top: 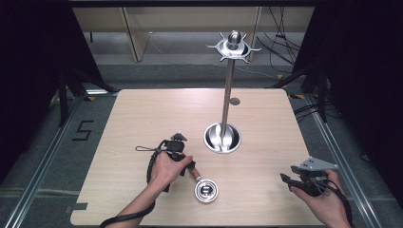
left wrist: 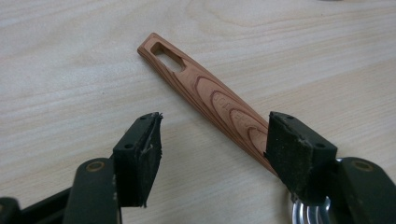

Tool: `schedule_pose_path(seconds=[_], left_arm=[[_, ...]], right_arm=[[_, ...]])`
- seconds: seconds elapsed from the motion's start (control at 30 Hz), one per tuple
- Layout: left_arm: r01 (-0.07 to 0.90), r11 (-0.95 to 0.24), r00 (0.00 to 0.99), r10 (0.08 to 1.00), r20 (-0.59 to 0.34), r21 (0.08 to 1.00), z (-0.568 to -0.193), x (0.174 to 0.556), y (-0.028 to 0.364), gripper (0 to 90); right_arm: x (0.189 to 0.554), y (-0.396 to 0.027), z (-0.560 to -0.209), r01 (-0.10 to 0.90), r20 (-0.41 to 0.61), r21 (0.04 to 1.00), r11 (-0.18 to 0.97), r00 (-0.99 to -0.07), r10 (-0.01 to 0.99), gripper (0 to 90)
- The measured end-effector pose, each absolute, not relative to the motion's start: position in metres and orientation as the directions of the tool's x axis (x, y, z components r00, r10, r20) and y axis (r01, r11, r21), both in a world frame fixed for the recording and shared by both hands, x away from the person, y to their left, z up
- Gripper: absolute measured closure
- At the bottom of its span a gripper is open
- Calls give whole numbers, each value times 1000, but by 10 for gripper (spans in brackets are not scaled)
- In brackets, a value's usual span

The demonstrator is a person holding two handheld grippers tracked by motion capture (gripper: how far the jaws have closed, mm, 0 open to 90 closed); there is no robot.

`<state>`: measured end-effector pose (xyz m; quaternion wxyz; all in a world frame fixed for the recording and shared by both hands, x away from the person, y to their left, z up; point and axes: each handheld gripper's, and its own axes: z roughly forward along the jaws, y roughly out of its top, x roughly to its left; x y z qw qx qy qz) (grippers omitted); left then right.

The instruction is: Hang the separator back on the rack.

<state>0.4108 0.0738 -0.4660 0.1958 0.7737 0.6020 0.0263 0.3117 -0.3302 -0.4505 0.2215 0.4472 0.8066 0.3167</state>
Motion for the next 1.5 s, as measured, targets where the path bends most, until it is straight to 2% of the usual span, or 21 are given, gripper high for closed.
schedule_pose_path(seconds=[0.13, 0.17, 0.4, 0.43, 0.63, 0.7, 0.73, 0.83, 0.87, 0.93, 1.0, 1.03, 1.1, 1.37, 1.5], left_arm=[[929, -197, 266, 943, -197, 314, -470, 413, 70, 336], [929, -197, 267, 943, -199, 312, -470, 414, 69, 334], [933, -197, 261, 946, -192, 300, -475, 421, 63, 318], [933, -198, 261, 948, -185, 301, -476, 422, 62, 317], [930, -227, 276, 950, -143, 290, -483, 424, 56, 340], [923, -256, 297, 948, -110, 286, -482, 424, 55, 424], [917, -279, 317, 944, -95, 285, -482, 424, 54, 424], [889, -365, 387, 921, -29, 276, -482, 422, 55, 531], [889, -365, 387, 921, -29, 276, -482, 422, 55, 556], [862, -436, 456, 890, -21, 260, -480, 422, 59, 616], [879, -402, 422, 906, -24, 256, -479, 417, 56, 664], [868, -433, 449, 893, -13, 244, -478, 418, 57, 672], [868, -434, 450, 893, -12, 241, -478, 418, 58, 672], [855, -453, 475, 879, -32, 252, -480, 419, 60, 650], [859, -453, 477, 878, -49, 237, -479, 420, 61, 587]], right_arm=[[311, -328, -452, 600, -57, 699, 388, -494, 868, 494], [314, -330, -453, 580, -80, 698, 420, -519, 851, 494], [312, -329, -454, 605, -52, 695, 389, -498, 866, 492], [314, -331, -453, 584, -82, 693, 423, -520, 850, 492], [314, -331, -454, 592, -76, 685, 425, -522, 850, 485], [314, -331, -454, 591, -75, 685, 425, -524, 849, 485], [314, -331, -454, 591, -75, 685, 425, -524, 849, 485], [314, -331, -454, 587, -83, 685, 430, -525, 847, 485], [314, -331, -454, 587, -83, 685, 430, -525, 847, 485], [314, -330, -454, 590, -75, 688, 423, -522, 850, 485], [314, -330, -454, 592, -72, 687, 421, -521, 851, 485], [314, -329, -454, 597, -64, 688, 412, -516, 854, 485], [311, -327, -454, 626, -30, 681, 379, -493, 869, 484], [312, -328, -454, 623, -41, 674, 396, -504, 863, 484], [312, -328, -454, 624, -41, 673, 397, -505, 862, 483]])
